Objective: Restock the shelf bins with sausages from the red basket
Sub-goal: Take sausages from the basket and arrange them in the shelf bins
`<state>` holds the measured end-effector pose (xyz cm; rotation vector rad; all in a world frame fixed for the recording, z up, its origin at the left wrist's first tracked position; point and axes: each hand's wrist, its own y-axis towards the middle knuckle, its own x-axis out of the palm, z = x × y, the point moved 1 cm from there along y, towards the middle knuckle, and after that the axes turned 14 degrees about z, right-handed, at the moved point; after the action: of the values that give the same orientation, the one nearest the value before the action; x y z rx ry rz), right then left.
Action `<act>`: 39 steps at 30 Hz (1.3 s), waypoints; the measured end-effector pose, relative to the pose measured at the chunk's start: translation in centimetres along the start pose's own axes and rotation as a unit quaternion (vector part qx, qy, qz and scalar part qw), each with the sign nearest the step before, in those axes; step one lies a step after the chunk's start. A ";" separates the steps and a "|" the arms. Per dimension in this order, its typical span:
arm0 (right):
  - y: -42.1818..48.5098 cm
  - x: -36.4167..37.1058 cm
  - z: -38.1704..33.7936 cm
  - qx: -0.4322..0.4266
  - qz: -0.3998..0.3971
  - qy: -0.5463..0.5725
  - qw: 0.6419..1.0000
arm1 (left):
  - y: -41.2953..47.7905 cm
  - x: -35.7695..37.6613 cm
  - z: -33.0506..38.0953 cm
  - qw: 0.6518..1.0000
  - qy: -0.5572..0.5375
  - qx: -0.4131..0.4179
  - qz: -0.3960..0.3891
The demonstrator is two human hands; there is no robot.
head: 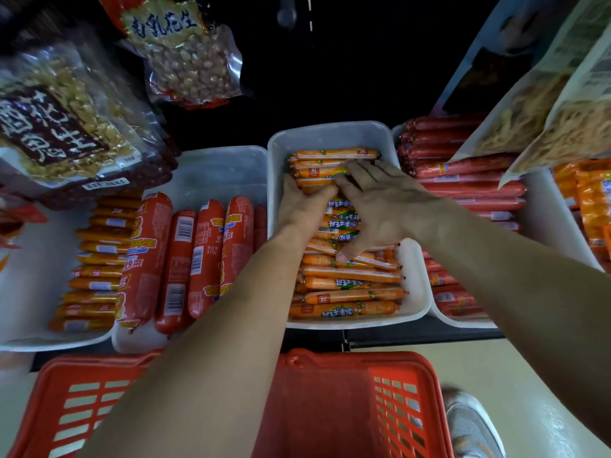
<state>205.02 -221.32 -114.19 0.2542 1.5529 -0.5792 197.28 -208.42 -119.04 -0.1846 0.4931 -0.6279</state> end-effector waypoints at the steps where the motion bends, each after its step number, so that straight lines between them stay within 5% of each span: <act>1: -0.2 0.2 0.0 0.001 0.005 -0.002 1.000 | 0.3 0.1 0.1 1.000 0.001 0.002 -0.009; 39: 0.9 2.2 1.4 -0.030 0.068 -0.038 0.996 | 2.9 1.4 1.1 1.000 -0.017 -0.004 0.023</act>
<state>206.53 -221.68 -116.53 0.2876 1.4637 -0.4298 200.33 -206.94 -119.55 -0.1904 0.4663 -0.5770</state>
